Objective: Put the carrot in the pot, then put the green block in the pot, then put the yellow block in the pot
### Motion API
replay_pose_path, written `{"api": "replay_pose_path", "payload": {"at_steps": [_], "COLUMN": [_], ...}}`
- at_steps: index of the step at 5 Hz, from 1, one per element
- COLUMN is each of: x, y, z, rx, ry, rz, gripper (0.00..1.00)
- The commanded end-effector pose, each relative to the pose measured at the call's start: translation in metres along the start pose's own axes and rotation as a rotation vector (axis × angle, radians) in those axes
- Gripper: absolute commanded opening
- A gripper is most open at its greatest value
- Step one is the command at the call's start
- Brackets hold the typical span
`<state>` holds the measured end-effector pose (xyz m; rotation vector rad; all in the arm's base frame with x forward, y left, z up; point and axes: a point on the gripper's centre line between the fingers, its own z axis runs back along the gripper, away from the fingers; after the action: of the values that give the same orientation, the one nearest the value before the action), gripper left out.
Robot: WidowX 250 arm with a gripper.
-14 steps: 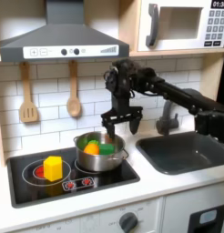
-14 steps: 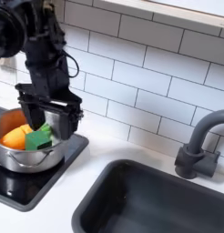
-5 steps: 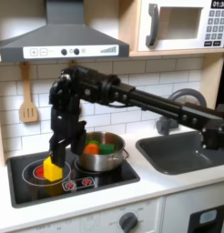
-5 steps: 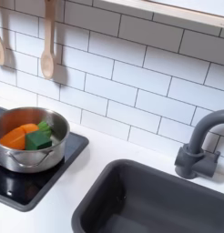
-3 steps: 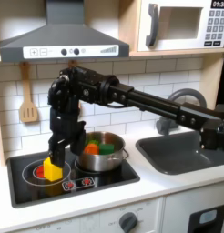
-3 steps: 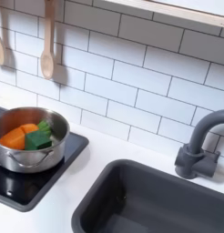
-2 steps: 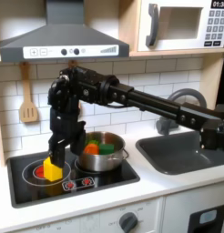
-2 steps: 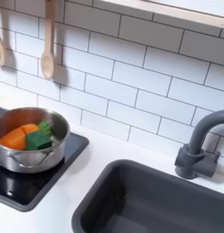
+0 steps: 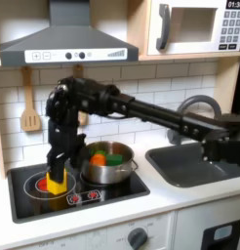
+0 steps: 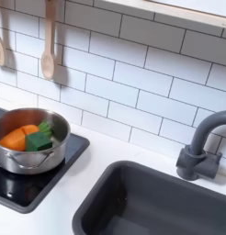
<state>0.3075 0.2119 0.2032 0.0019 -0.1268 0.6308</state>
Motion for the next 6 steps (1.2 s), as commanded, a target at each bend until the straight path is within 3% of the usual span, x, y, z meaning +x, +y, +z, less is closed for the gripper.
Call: {"api": "replay_pose_path", "payload": {"at_steps": [1, 3, 5, 6], "x": [0.011, 0.003, 0.009, 0.014], "y": [0.001, -0.01, -0.004, -0.009], "z": [-0.03, -0.036, -0.047, -0.053], "rx": [0.039, 0.024, 0.046, 0.026], "ry": [0.026, 0.039, 0.055, 0.072], "rz": [-0.024, -0.067, -0.046, -0.045], "gripper": [1.0, 1.0, 1.0, 1.0]}}
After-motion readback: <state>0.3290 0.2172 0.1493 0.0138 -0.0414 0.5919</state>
